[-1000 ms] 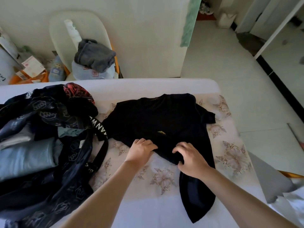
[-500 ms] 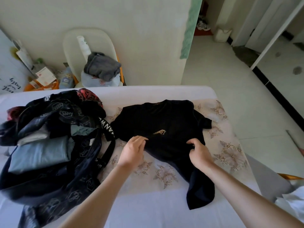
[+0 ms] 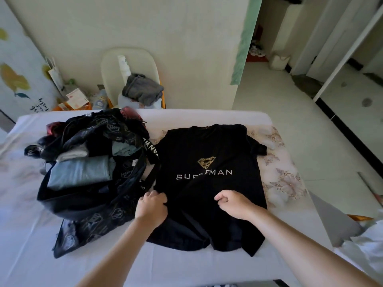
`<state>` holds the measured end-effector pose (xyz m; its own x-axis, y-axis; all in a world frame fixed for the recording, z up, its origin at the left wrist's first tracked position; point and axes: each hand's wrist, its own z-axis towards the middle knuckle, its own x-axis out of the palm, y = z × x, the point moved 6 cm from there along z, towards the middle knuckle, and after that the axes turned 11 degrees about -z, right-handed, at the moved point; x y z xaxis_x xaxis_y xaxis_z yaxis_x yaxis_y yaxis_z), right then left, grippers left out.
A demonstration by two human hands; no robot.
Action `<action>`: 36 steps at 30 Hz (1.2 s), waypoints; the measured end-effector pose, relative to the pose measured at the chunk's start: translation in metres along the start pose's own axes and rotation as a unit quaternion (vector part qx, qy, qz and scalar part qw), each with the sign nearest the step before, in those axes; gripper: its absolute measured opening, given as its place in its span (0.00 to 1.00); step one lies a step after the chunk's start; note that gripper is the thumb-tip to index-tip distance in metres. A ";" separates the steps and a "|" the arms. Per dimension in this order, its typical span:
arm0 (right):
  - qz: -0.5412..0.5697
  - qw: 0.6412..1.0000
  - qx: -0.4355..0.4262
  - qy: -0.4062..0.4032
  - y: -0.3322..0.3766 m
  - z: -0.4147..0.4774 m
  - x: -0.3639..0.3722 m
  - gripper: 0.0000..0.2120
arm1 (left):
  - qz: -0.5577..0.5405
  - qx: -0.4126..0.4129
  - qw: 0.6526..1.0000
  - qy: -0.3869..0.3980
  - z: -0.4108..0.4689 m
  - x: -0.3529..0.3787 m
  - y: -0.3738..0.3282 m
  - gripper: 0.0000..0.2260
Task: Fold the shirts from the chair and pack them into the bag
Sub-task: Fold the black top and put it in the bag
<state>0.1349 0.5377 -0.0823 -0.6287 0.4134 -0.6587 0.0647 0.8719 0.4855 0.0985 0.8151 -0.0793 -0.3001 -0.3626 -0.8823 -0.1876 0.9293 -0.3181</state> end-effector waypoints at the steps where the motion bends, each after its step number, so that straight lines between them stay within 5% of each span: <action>1: -0.017 1.000 0.010 -0.009 -0.010 -0.005 0.003 0.13 | -0.046 0.038 0.998 -0.016 -0.004 0.003 -0.011 0.14; 3: -0.055 0.998 0.021 -0.012 -0.030 -0.020 0.011 0.16 | -0.112 0.107 0.987 0.048 -0.012 0.021 -0.033 0.14; 6: -0.171 0.985 -0.018 0.001 -0.049 -0.042 0.027 0.36 | -0.040 0.146 0.974 0.169 -0.030 0.065 -0.049 0.36; 9: -0.261 0.963 -0.062 0.016 -0.067 -0.053 0.047 0.50 | 0.056 0.162 0.974 0.147 -0.038 0.090 -0.044 0.41; 11: -0.277 0.958 -0.074 -0.003 -0.081 -0.052 0.058 0.45 | 0.031 0.166 0.979 0.110 -0.038 0.093 -0.041 0.30; 13: -0.230 0.968 -0.078 -0.069 -0.085 -0.049 0.059 0.30 | -0.018 0.179 0.981 0.068 -0.034 0.090 -0.039 0.19; 16: -0.187 0.971 -0.064 -0.136 -0.078 -0.048 0.050 0.13 | -0.105 0.157 0.980 0.056 -0.024 0.078 -0.037 0.14; 20: -0.094 0.989 -0.011 -0.116 -0.062 -0.052 0.009 0.10 | -0.210 0.054 0.957 0.194 -0.010 0.058 -0.053 0.10; 25: -0.056 0.998 -0.013 -0.035 -0.043 -0.038 -0.046 0.07 | -0.105 0.056 0.939 0.323 0.015 0.029 -0.081 0.11; 29: -0.098 0.994 -0.005 -0.044 -0.031 -0.002 -0.093 0.07 | -0.134 0.064 0.964 0.221 0.075 -0.014 -0.093 0.13; 33: -0.192 0.937 0.023 -0.289 -0.025 0.043 -0.149 0.21 | -0.121 0.071 0.989 -0.050 0.130 -0.070 -0.104 0.19; 36: -0.305 0.895 0.037 -0.324 -0.027 0.064 -0.145 0.31 | -0.100 0.122 0.972 -0.174 0.132 -0.073 -0.124 0.22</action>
<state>0.2736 0.4711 -0.0362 0.0153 -0.1001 -0.9949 -0.0707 0.9924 -0.1010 0.2672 0.7359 -0.0211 0.0619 -0.5319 -0.8445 0.0300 0.8468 -0.5311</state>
